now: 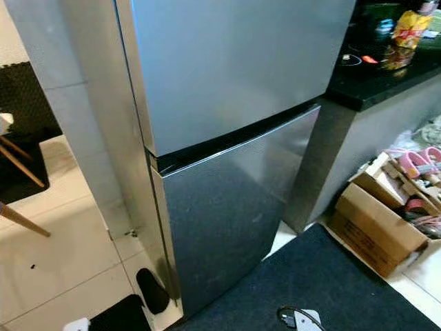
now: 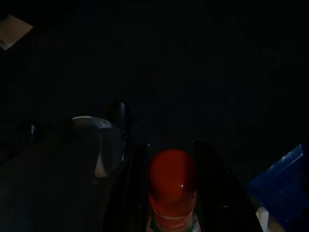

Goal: Restocking fridge

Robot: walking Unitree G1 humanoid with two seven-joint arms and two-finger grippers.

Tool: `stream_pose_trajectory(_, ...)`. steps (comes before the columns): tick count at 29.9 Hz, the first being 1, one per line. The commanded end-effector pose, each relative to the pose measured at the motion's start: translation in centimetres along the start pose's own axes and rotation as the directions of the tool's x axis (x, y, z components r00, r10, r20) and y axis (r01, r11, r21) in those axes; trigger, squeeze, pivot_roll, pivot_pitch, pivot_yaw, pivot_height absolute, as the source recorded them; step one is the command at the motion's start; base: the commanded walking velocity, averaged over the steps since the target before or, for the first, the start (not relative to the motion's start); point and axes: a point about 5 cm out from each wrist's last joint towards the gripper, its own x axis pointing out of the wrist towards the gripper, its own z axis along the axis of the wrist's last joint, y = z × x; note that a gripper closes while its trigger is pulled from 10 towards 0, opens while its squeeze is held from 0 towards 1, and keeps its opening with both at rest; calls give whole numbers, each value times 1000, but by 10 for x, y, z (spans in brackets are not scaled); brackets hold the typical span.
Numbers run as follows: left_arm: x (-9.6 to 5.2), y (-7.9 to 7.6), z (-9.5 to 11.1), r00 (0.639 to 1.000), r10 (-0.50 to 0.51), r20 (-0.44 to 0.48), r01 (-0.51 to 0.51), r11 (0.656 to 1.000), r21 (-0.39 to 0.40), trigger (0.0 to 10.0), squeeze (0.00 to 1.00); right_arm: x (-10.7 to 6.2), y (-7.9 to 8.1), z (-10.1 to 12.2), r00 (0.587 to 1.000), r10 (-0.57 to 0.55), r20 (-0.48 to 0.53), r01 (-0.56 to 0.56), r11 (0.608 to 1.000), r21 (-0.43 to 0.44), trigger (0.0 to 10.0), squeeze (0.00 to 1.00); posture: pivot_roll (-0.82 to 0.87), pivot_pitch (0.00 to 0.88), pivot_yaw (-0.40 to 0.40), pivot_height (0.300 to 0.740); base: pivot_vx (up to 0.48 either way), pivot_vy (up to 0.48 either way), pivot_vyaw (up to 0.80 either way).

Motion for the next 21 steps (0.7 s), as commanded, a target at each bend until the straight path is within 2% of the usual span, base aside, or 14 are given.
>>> stream_pose_trajectory(1,1,9,24,996,15,88,-13,999,-32,10000,0,0,-1,-4,1000,-1,-12,1,1000,-11,10000,0,-6,0,0,740,0,0,0)
stream_pose_trajectory(3,2,7,36,991,-5,134,13,998,-58,10000,0,0,-1,-4,1000,-2,-12,2,1000,-11,10000,0,-7,0,0,740,0,0,0)
stream_pose_trajectory(4,2,7,40,988,-16,154,28,997,-71,10000,145,0,-2,-4,1000,-2,-13,2,1000,-11,10000,0,-7,0,0,740,0,0,0)
stream_pose_trajectory(5,3,3,55,974,-68,214,92,991,-101,10000,1000,-1,-2,-4,1000,-3,-13,3,1000,-12,10000,0,-7,0,0,740,0,0,0)
stream_pose_trajectory(8,2,-6,80,931,-174,321,222,968,-117,10000,1000,-1,-3,-4,1000,-5,-14,5,1000,-12,10000,0,-7,0,0,740,0,0,0)
stream_pose_trajectory(10,1,-15,97,891,-263,369,308,949,-67,10000,1000,-1,-3,-5,1000,-4,-14,4,1000,-12,10000,0,-7,0,0,740,0,0,0)
stream_pose_trajectory(11,0,-22,107,861,-329,388,363,932,-15,10000,1000,-1,-3,-5,1000,-5,-14,4,1000,-12,10000,0,-7,0,0,740,0,0,0)
stream_pose_trajectory(12,0,-22,107,861,-329,388,363,932,-15,10000,1000,-1,-3,-5,1000,-5,-14,4,1000,-12,10000,0,-7,0,0,740,0,0,0)
stream_pose_trajectory(14,-4,-44,128,768,-500,399,493,860,131,10000,1000,-1,-3,-5,1000,-5,-15,4,1000,-13,10000,0,-9,0,-3,740,0,0,0)
stream_pose_trajectory(16,-7,-59,141,697,-600,392,559,798,228,10000,1000,-1,-3,-5,1000,-5,-16,5,1000,-13,10000,0,-9,0,-3,740,0,0,0)
stream_pose_trajectory(17,-7,-59,141,697,-600,392,559,798,228,10000,1000,-1,-3,-5,1000,-5,-16,5,1000,-13,10000,0,-9,0,-3,740,0,0,0)
stream_pose_trajectory(19,-12,-73,152,625,-687,370,604,727,327,10000,1000,-1,-3,-6,1000,-6,-17,5,1000,-14,10000,0,-9,0,-3,740,0,0,0)
stream_pose_trajectory(20,-16,-84,159,573,-745,343,628,667,400,10000,1000,-1,-3,-6,1000,-6,-18,5,1000,-15,10000,0,-9,0,-3,740,0,0,0)
stream_pose_trajectory(21,-16,-84,159,573,-745,343,628,667,400,10000,1000,-1,-3,-6,1000,-6,-18,5,1000,-15,10000,0,-9,0,-3,740,0,0,0)
